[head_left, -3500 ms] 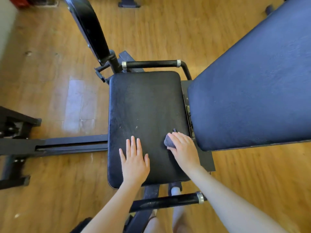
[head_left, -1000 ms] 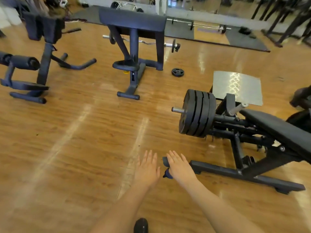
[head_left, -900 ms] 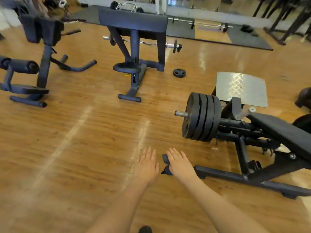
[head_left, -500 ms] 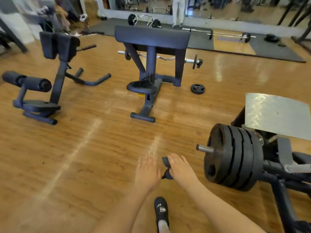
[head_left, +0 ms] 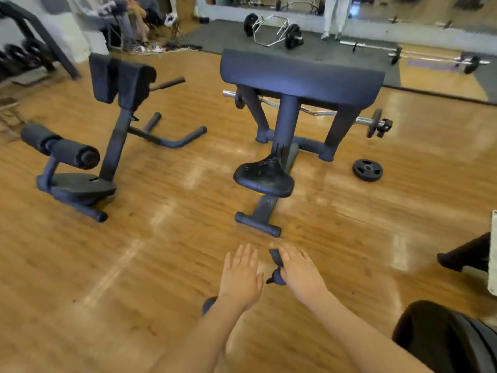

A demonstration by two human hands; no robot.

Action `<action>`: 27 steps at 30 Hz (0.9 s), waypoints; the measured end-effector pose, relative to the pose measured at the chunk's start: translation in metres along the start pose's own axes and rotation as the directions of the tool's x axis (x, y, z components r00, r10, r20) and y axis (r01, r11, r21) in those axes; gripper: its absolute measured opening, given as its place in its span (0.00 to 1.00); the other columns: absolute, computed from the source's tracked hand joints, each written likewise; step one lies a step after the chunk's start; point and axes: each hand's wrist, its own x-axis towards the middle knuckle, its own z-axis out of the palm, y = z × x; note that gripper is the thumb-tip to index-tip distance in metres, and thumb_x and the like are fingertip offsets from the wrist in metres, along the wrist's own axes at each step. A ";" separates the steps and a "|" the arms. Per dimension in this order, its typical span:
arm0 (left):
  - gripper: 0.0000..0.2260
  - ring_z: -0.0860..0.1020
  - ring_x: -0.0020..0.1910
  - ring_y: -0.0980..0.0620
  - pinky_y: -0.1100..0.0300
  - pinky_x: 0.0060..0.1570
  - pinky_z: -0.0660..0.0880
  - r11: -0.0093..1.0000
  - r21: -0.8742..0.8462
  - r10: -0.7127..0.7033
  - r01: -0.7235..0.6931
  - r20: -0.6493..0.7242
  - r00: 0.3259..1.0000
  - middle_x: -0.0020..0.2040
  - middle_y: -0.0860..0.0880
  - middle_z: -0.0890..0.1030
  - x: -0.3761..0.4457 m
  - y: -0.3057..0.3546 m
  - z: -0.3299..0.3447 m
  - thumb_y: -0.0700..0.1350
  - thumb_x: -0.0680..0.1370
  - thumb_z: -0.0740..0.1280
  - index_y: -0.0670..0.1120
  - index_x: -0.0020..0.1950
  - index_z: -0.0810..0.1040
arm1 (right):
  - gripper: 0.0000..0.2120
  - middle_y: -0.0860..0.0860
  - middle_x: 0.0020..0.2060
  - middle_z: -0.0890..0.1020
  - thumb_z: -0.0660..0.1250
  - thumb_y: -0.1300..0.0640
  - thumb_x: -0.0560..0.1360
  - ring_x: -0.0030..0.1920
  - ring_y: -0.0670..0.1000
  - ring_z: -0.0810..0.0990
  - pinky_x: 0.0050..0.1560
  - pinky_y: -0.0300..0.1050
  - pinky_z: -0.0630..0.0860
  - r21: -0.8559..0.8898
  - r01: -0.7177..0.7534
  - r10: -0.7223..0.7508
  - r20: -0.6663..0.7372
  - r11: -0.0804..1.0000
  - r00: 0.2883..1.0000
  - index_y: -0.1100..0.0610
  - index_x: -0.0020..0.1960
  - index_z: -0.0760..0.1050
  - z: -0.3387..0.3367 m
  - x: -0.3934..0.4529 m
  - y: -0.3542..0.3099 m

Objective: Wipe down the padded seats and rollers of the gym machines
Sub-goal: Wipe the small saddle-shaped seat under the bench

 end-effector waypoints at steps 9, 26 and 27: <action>0.27 0.43 0.77 0.48 0.48 0.73 0.42 0.991 0.051 0.123 -0.124 0.031 0.992 0.78 0.46 0.45 0.229 -0.076 -0.055 0.53 0.83 0.48 0.44 0.78 0.45 | 0.29 0.55 0.71 0.65 0.66 0.58 0.74 0.70 0.53 0.65 0.68 0.50 0.62 0.124 -0.194 0.192 0.023 0.973 0.981 0.61 0.72 0.62 -0.012 0.216 0.047; 0.27 0.46 0.77 0.48 0.49 0.73 0.43 0.927 0.129 0.361 -0.352 -0.057 0.931 0.78 0.45 0.50 0.569 -0.099 0.077 0.54 0.82 0.49 0.45 0.78 0.48 | 0.26 0.56 0.71 0.65 0.59 0.64 0.73 0.72 0.53 0.63 0.72 0.45 0.56 0.314 -0.311 0.368 -0.139 0.897 0.920 0.60 0.71 0.63 0.178 0.468 0.193; 0.26 0.51 0.76 0.47 0.48 0.74 0.48 0.920 0.135 0.384 -0.369 -0.119 0.916 0.77 0.44 0.56 0.580 -0.104 0.090 0.54 0.81 0.50 0.44 0.77 0.55 | 0.24 0.57 0.67 0.71 0.58 0.64 0.71 0.68 0.54 0.68 0.70 0.46 0.59 0.345 -0.284 0.374 -0.228 0.894 0.899 0.61 0.67 0.69 0.195 0.476 0.193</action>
